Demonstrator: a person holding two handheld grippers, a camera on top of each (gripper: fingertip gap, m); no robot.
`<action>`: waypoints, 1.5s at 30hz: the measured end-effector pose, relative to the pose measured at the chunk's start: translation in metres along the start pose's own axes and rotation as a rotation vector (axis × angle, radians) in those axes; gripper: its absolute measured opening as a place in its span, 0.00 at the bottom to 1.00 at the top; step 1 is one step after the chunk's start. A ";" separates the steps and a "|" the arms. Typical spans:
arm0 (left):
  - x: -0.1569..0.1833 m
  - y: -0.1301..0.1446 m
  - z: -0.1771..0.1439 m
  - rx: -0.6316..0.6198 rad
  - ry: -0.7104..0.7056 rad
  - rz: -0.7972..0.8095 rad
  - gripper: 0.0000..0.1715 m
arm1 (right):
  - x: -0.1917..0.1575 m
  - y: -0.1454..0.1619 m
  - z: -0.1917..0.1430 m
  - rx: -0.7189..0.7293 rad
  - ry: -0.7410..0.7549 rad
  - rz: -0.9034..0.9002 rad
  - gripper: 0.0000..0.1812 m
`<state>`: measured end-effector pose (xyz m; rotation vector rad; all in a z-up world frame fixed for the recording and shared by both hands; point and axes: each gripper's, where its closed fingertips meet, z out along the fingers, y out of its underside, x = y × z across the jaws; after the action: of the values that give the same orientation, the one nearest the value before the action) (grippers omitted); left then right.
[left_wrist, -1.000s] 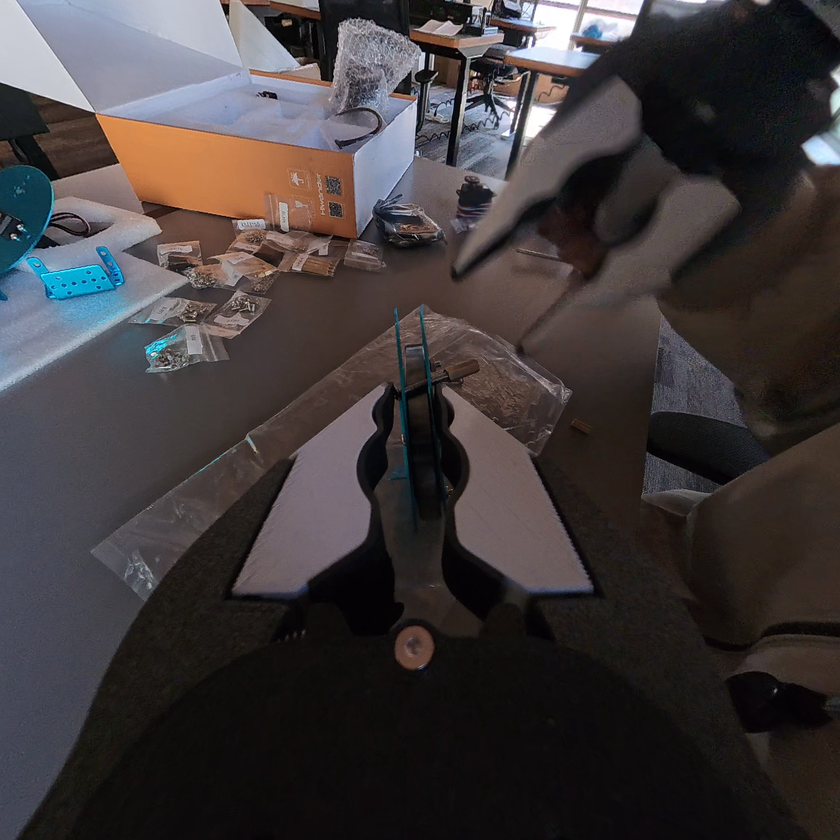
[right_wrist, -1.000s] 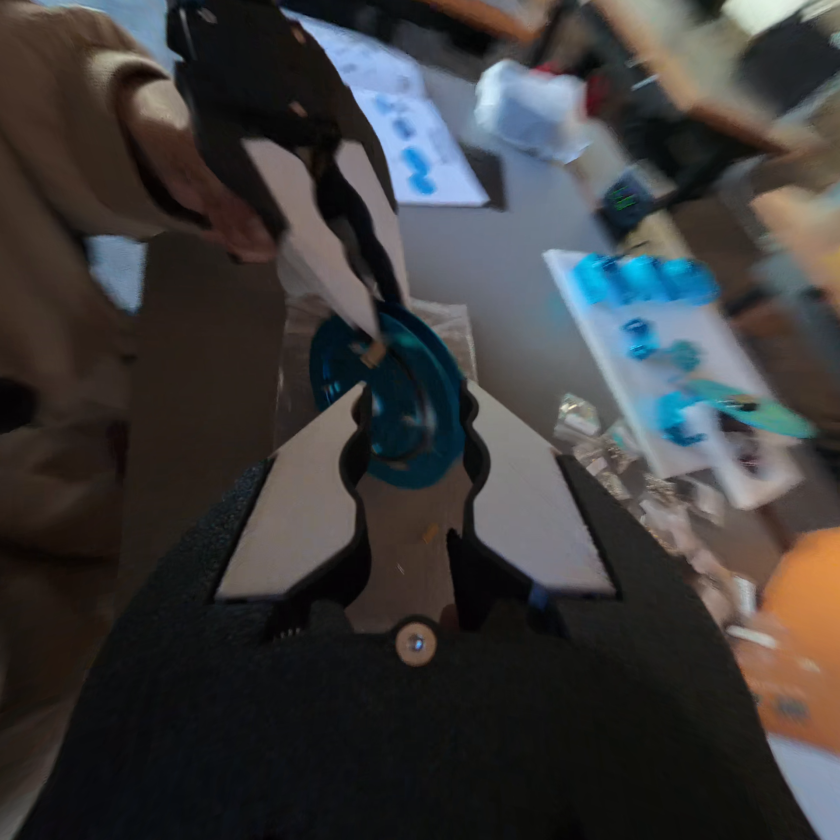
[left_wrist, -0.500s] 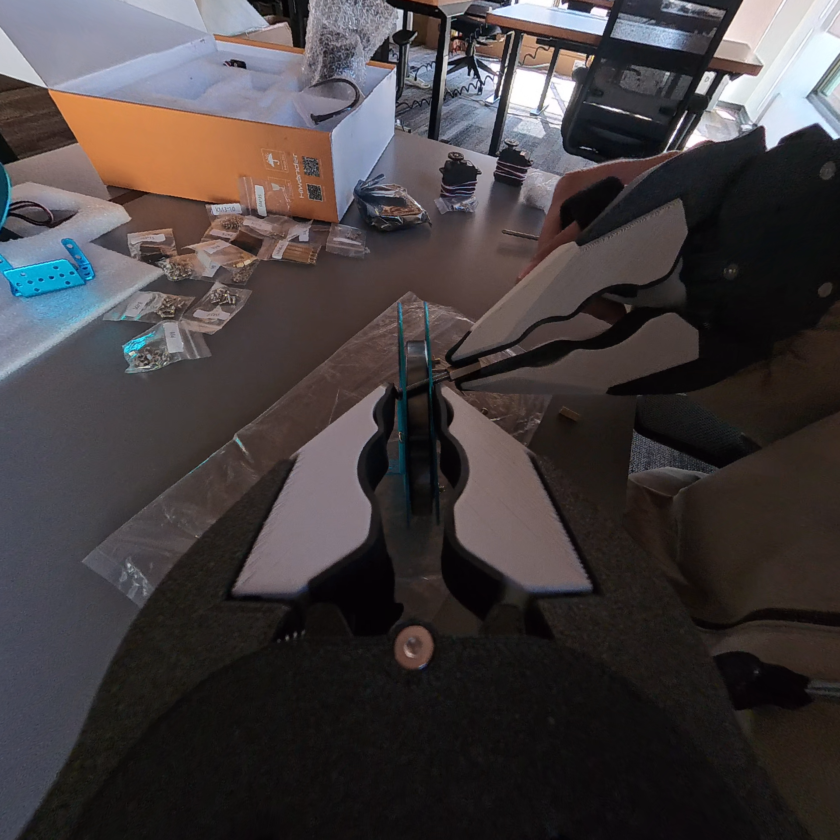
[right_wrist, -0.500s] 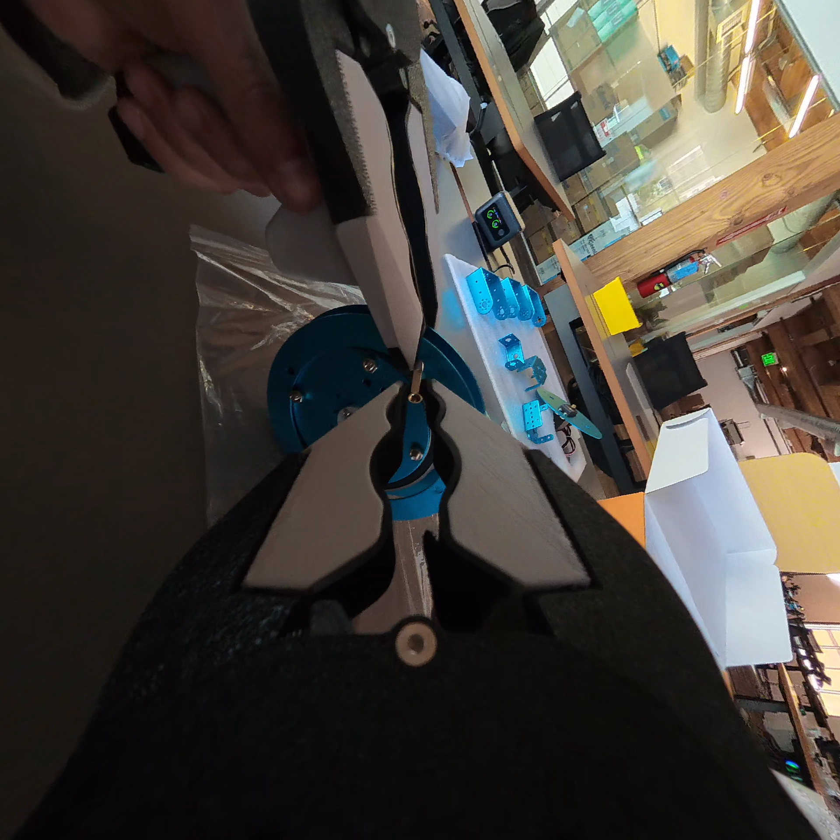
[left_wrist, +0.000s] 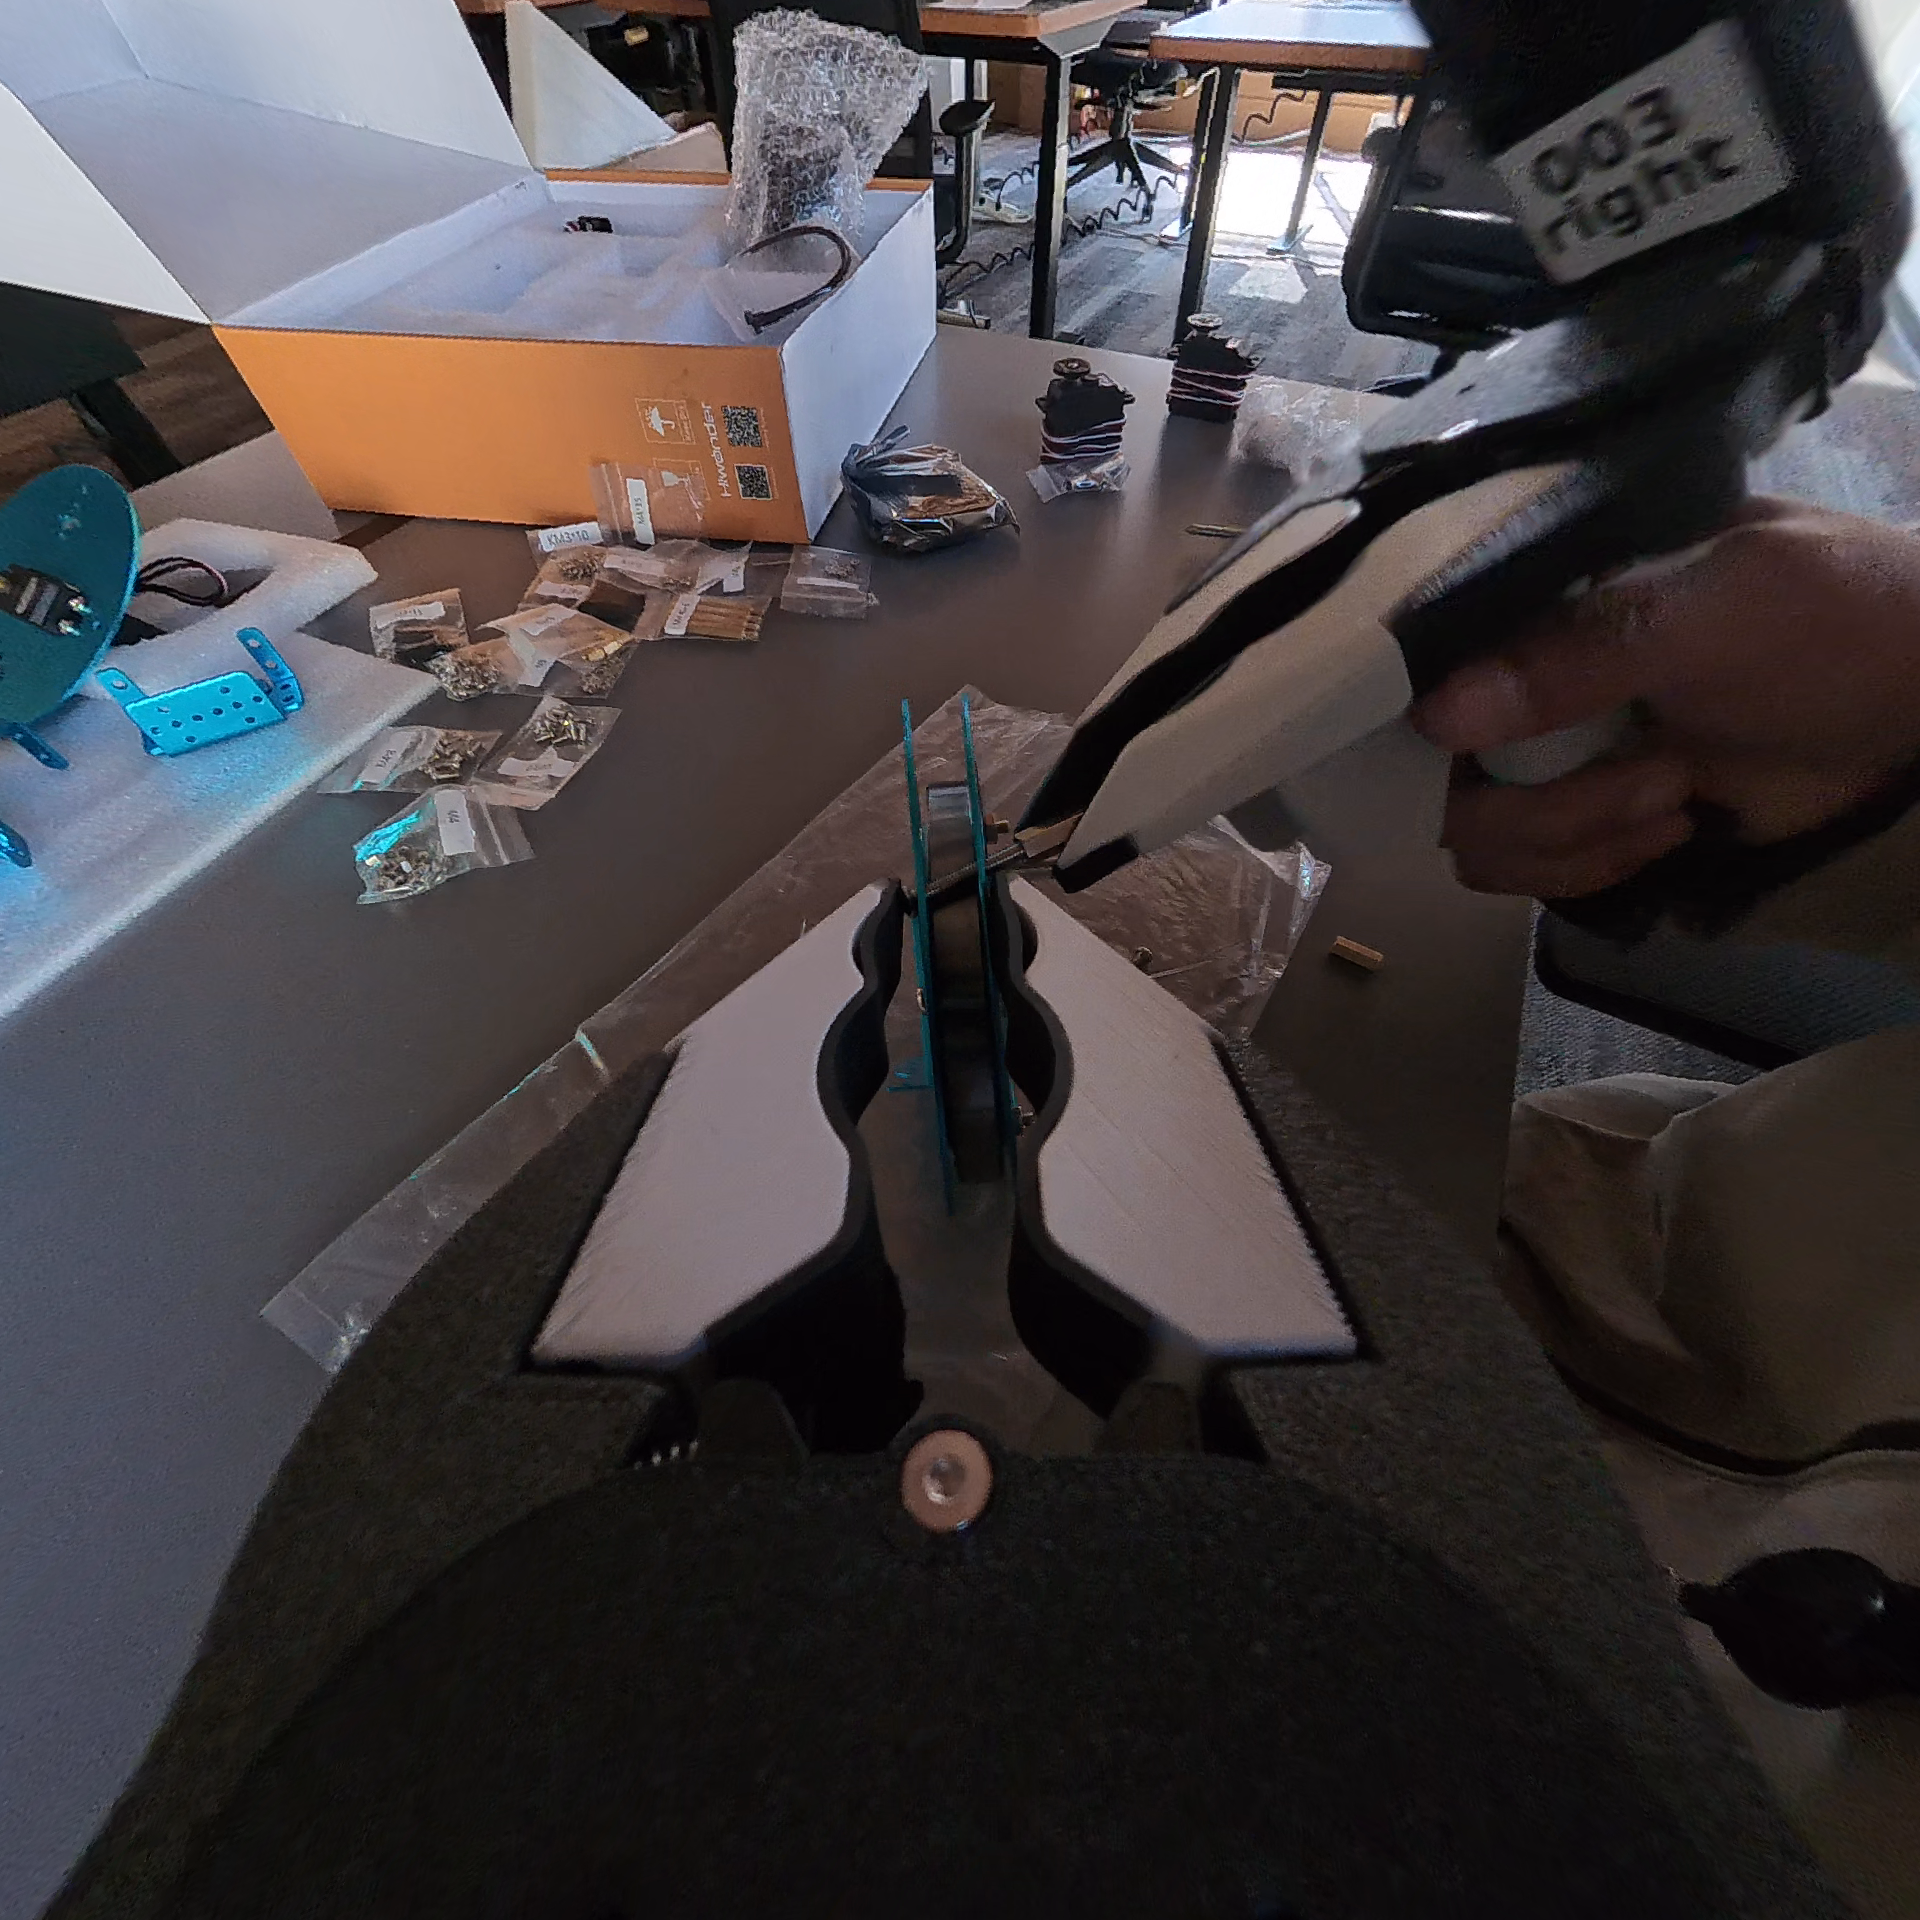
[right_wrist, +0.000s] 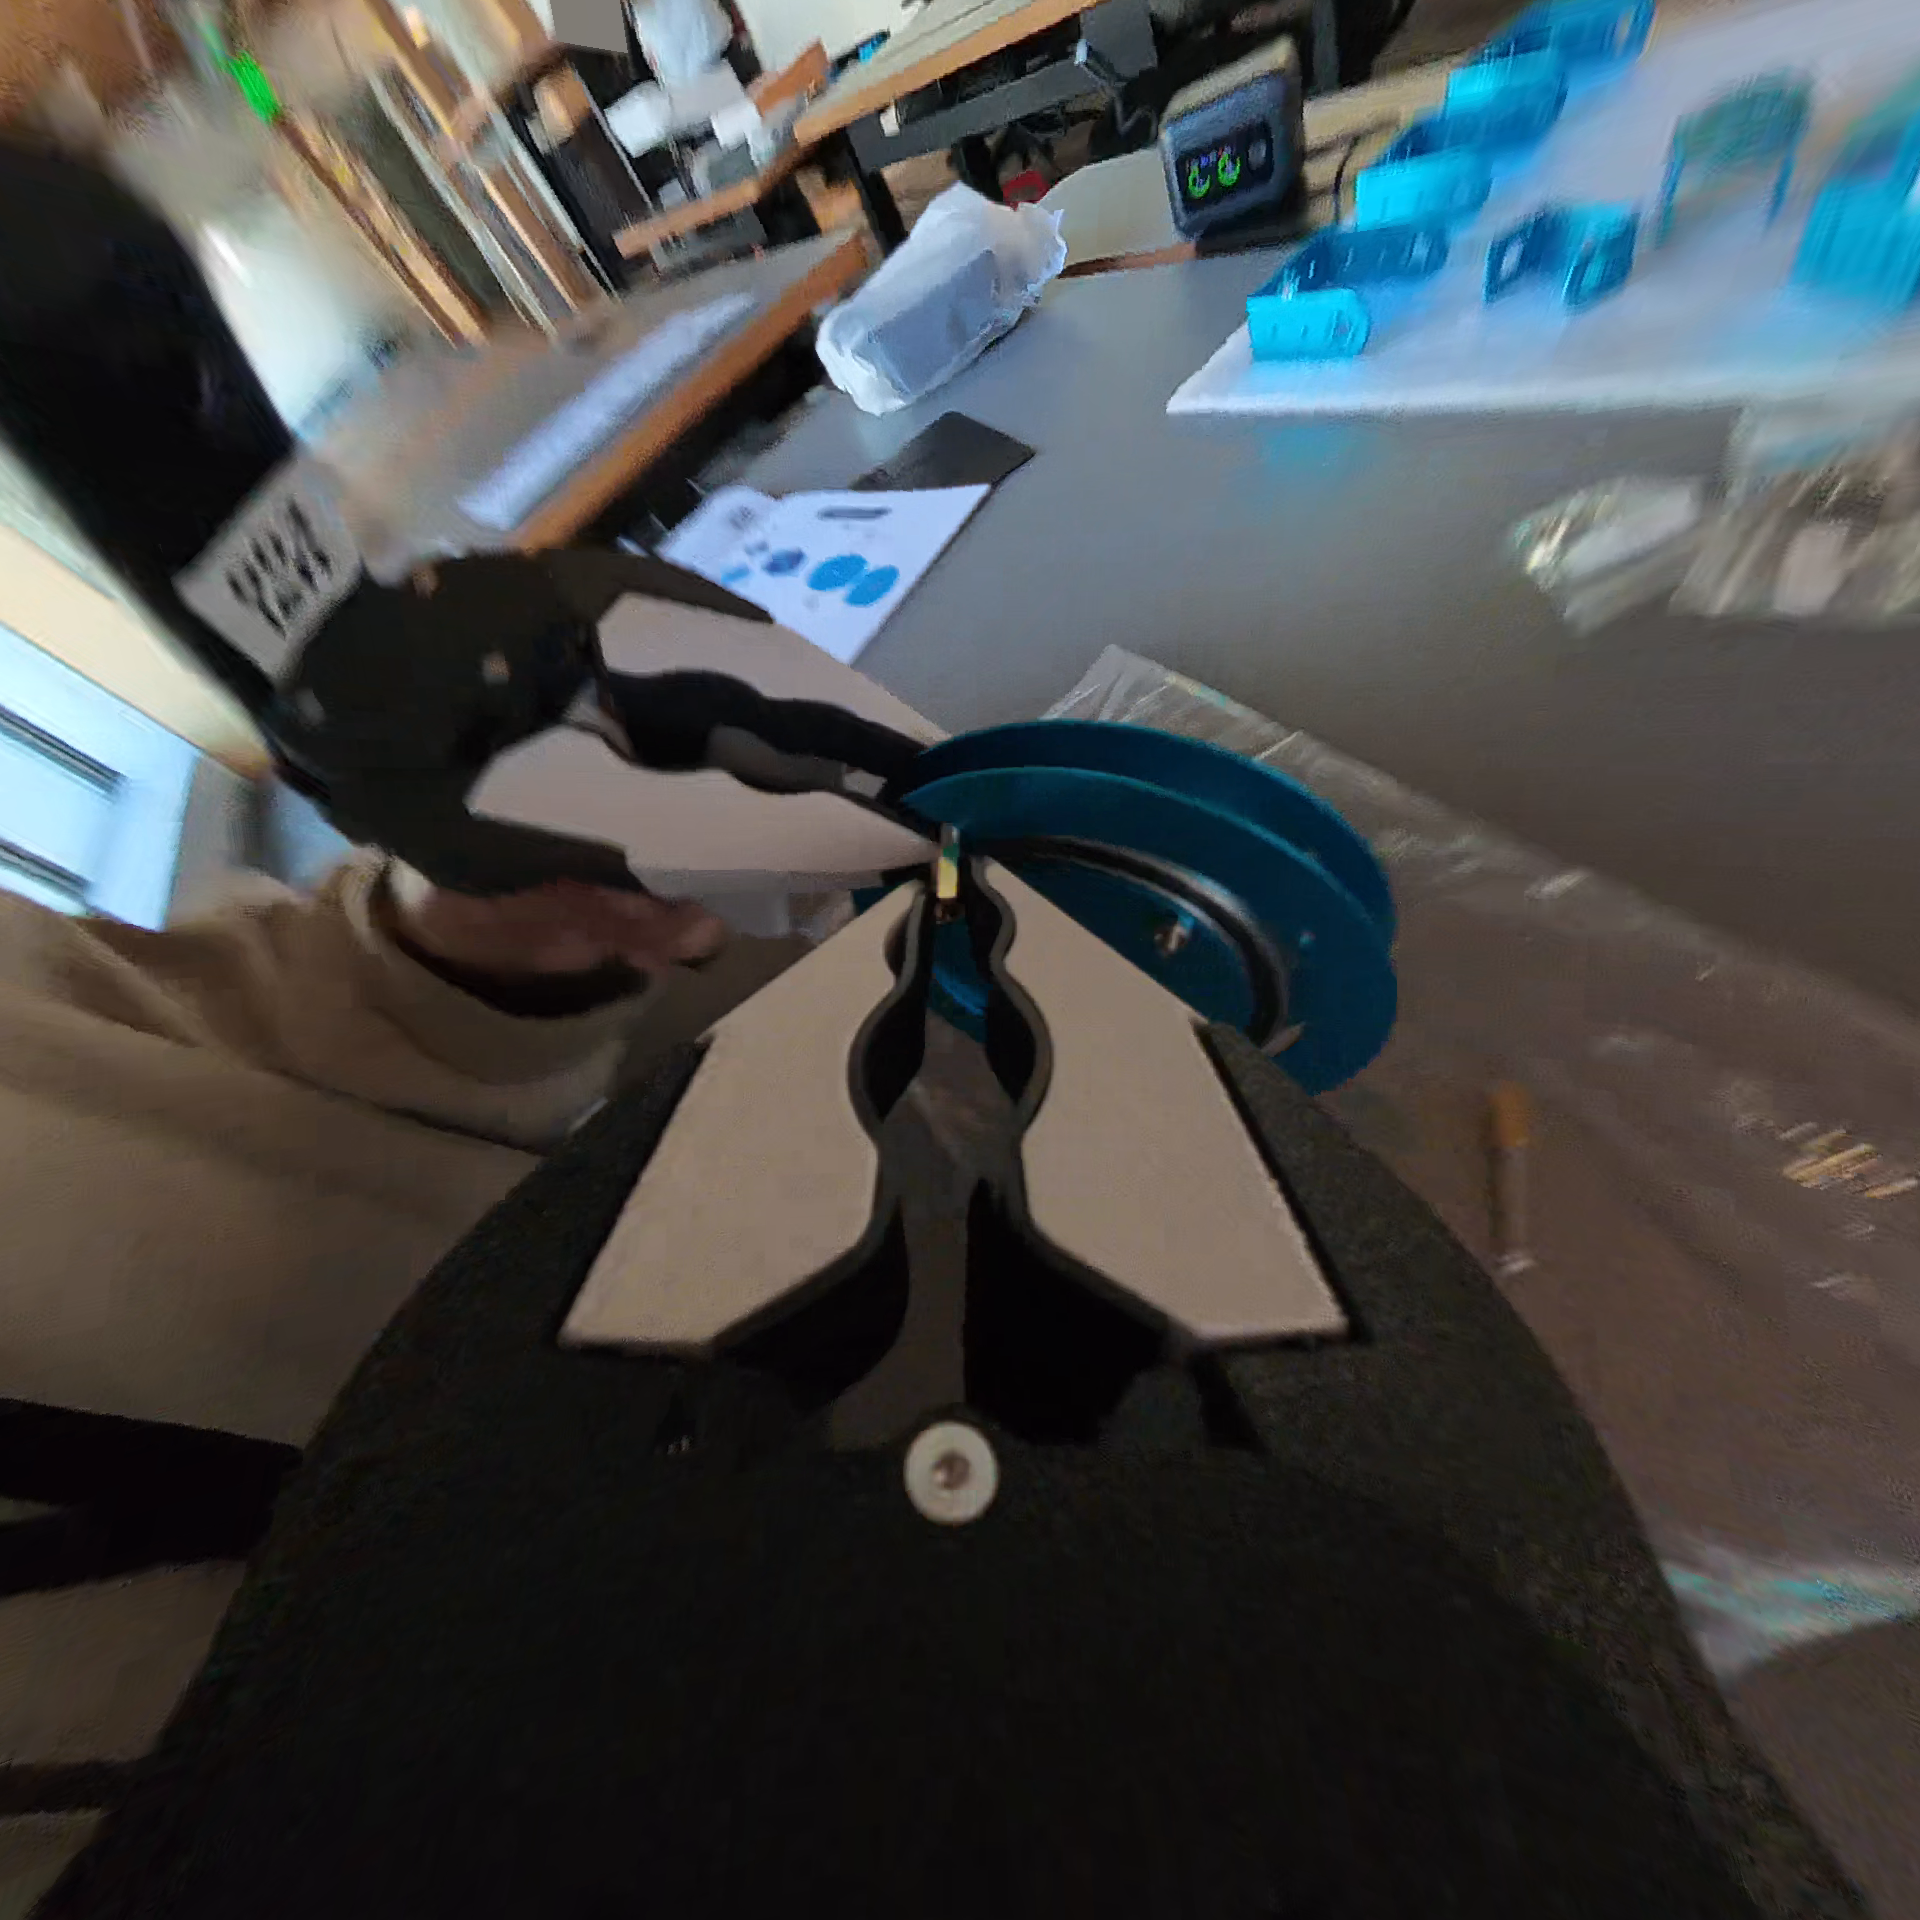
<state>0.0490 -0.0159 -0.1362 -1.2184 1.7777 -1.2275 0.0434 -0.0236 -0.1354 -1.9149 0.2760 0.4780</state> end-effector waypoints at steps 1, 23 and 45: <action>0.000 0.000 0.000 0.000 -0.006 0.008 0.08 | 0.000 0.000 0.000 0.008 -0.039 0.130 0.02; 0.000 -0.001 0.004 -0.080 -0.020 -0.027 0.08 | 0.016 -0.003 -0.001 -0.480 0.645 -1.327 0.04; 0.020 -0.001 0.009 0.007 -0.047 0.097 0.08 | 0.001 0.022 -0.018 -0.686 0.020 -0.003 0.02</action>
<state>0.0497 -0.0377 -0.1382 -1.1338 1.7758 -1.1398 0.0389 -0.0486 -0.1486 -2.5852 0.1260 0.6029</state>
